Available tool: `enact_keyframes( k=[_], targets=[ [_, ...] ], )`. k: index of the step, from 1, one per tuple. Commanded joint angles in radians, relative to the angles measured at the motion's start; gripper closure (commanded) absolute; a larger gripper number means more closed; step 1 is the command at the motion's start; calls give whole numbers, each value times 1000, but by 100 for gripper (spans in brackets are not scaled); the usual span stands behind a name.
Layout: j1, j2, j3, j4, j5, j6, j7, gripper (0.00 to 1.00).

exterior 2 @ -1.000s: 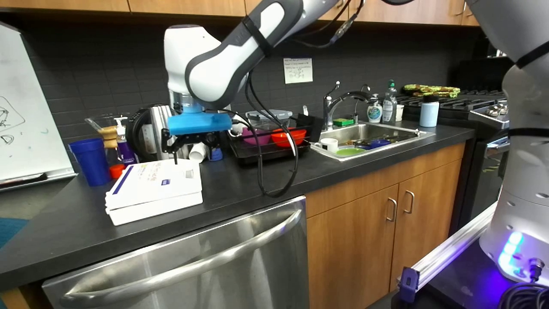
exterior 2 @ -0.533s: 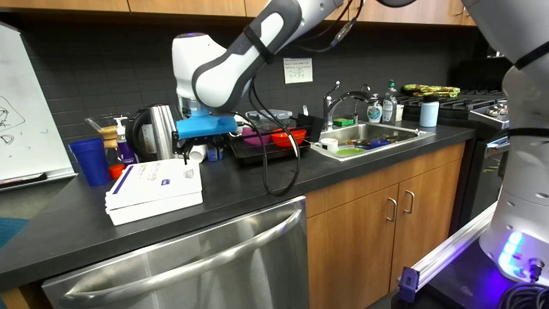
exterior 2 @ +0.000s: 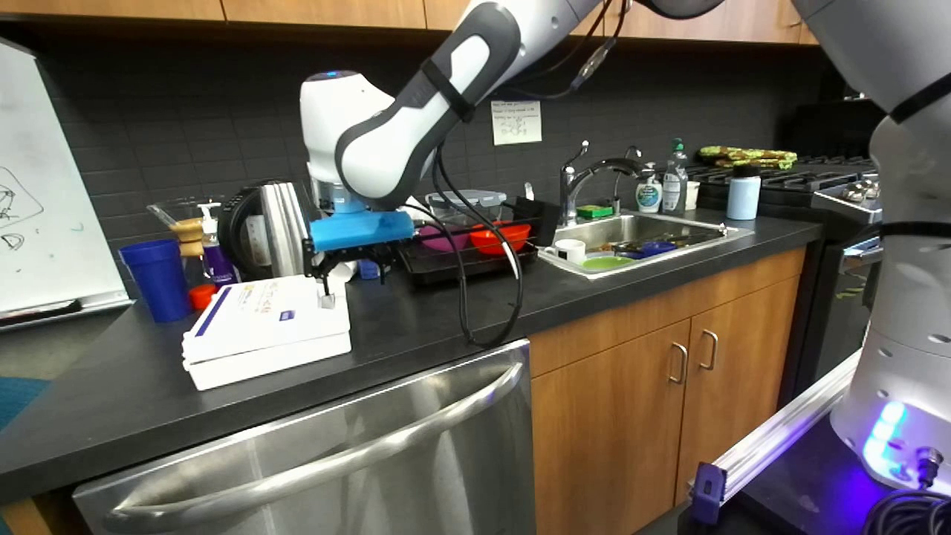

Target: Open the white object and put the white item on the counter

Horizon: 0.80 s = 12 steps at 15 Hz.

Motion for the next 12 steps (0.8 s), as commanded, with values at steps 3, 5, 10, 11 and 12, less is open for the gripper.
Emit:
enact_keyframes(
  k=[3,5,10,11,12],
  targets=[
    [15,10,-11,-1,0,6,16,0],
    [16,13,-10,0,2,6,15,5],
    [20,14,-11,2,1,4,14,41],
    [21,14,-11,2,1,5,14,49],
    [22,14,-11,2,1,6,13,58]
  ],
)
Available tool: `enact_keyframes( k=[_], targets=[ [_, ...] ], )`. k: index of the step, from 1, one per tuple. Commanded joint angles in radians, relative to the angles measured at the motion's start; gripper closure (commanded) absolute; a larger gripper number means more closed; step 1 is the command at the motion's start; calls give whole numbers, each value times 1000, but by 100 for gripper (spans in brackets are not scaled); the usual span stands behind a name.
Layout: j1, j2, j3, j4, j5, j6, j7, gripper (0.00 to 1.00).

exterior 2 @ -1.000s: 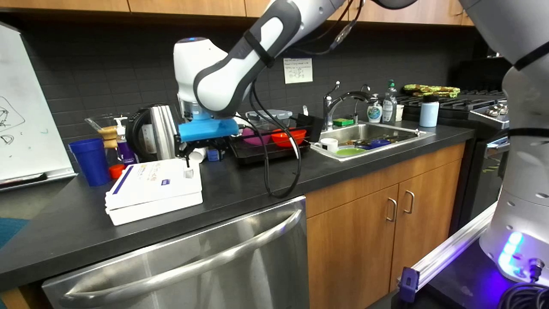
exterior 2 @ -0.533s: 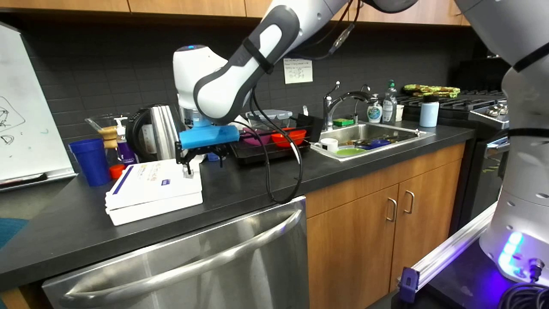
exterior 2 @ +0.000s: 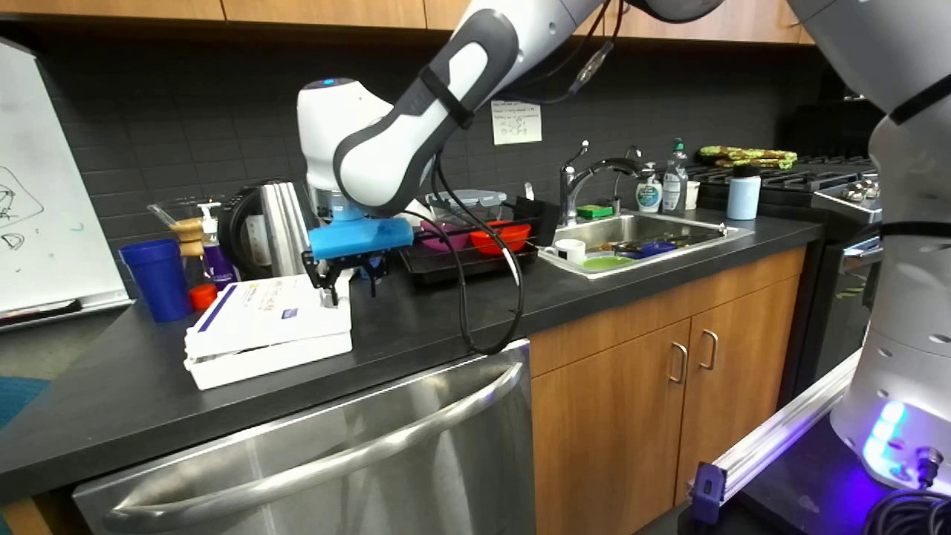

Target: Open the white object and put the white item on the counter

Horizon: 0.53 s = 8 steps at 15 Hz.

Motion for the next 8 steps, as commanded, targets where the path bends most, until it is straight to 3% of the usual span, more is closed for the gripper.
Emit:
enact_keyframes(
  k=[1,8],
  targets=[
    [13,0,-11,2,2,5,13,65],
    [16,-3,-12,-4,4,17,10,69]
  ],
)
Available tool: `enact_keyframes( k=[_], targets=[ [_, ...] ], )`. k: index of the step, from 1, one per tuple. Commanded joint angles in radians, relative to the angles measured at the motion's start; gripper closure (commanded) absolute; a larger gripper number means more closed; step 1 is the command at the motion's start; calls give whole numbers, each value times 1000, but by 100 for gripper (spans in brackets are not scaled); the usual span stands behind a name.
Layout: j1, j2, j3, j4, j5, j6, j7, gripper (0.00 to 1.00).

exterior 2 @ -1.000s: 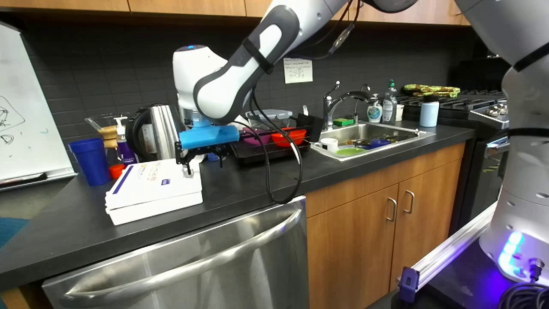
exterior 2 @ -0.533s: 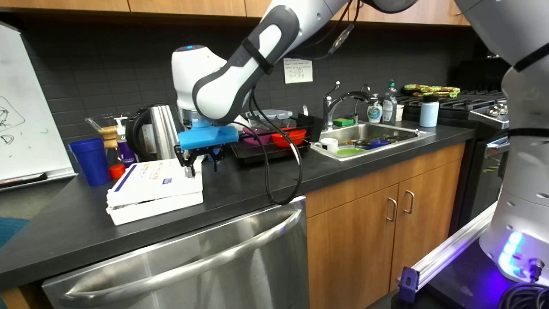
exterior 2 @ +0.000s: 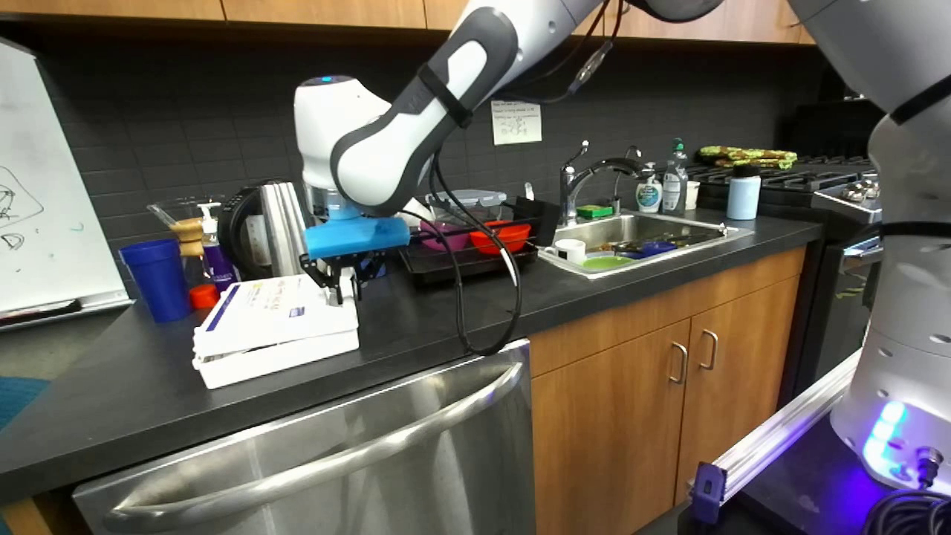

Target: Open the white object and put the white item on the counter

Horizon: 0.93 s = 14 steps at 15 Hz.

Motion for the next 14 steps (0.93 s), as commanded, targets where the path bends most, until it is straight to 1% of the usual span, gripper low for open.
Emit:
enact_keyframes(
  k=[1,2,4,5,6,7,12,14],
  targets=[
    [7,-4,-10,-11,7,5,9,70],
    [6,-4,-10,-11,7,6,8,73],
    [1,-6,-2,-14,18,8,1,82],
    [-2,-9,3,-17,24,11,-2,84],
    [-3,-10,5,-18,28,17,-4,93],
    [-3,-11,7,-18,30,17,-5,96],
    [-11,-19,20,-25,49,23,-14,95],
    [-15,-26,30,-29,74,30,-19,95]
  ],
)
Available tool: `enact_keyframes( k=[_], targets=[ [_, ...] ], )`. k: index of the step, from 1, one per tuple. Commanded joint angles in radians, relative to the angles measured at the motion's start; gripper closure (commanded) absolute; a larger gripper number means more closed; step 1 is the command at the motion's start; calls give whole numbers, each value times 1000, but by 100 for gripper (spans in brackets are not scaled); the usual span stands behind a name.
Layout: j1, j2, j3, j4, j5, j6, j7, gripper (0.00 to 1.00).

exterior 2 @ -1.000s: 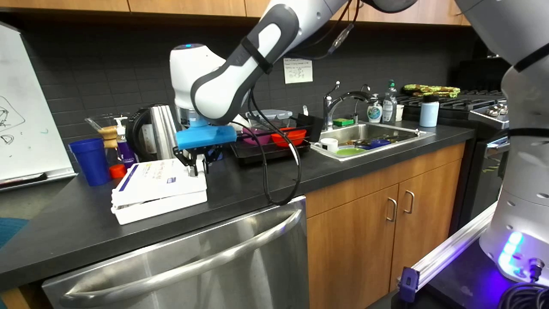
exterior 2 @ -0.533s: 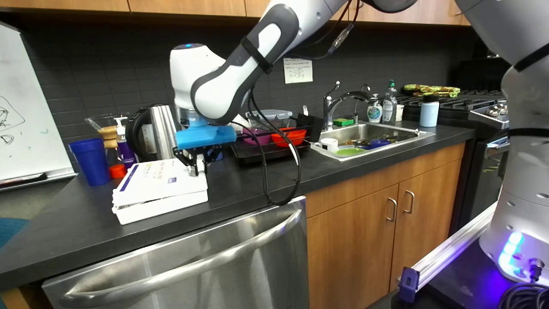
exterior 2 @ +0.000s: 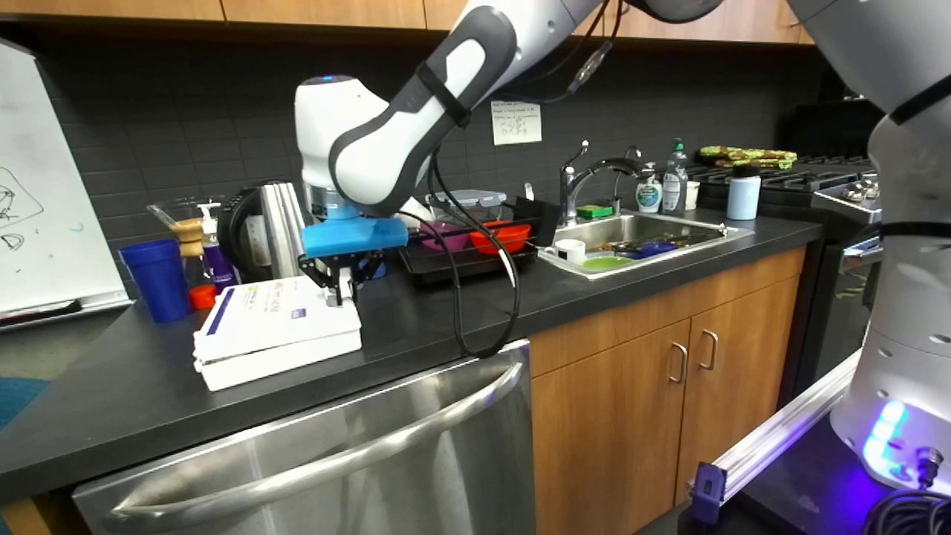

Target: Open the white object and put the white item on the counter

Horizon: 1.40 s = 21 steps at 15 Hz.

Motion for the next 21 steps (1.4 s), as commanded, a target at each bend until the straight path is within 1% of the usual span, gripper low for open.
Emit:
enact_keyframes(
  k=[1,4,7,9,12,16,21],
  targets=[
    [-15,-31,31,-32,61,26,-20,95],
    [-15,-47,45,-37,96,49,-21,95],
    [-10,-55,44,-42,104,68,-19,95],
    [-10,-59,42,-48,102,77,-19,95],
    [3,-70,19,-60,71,80,-9,95],
    [2,-125,2,-114,45,101,-9,95],
    [-3,-235,-1,-215,13,136,-3,95]
  ],
)
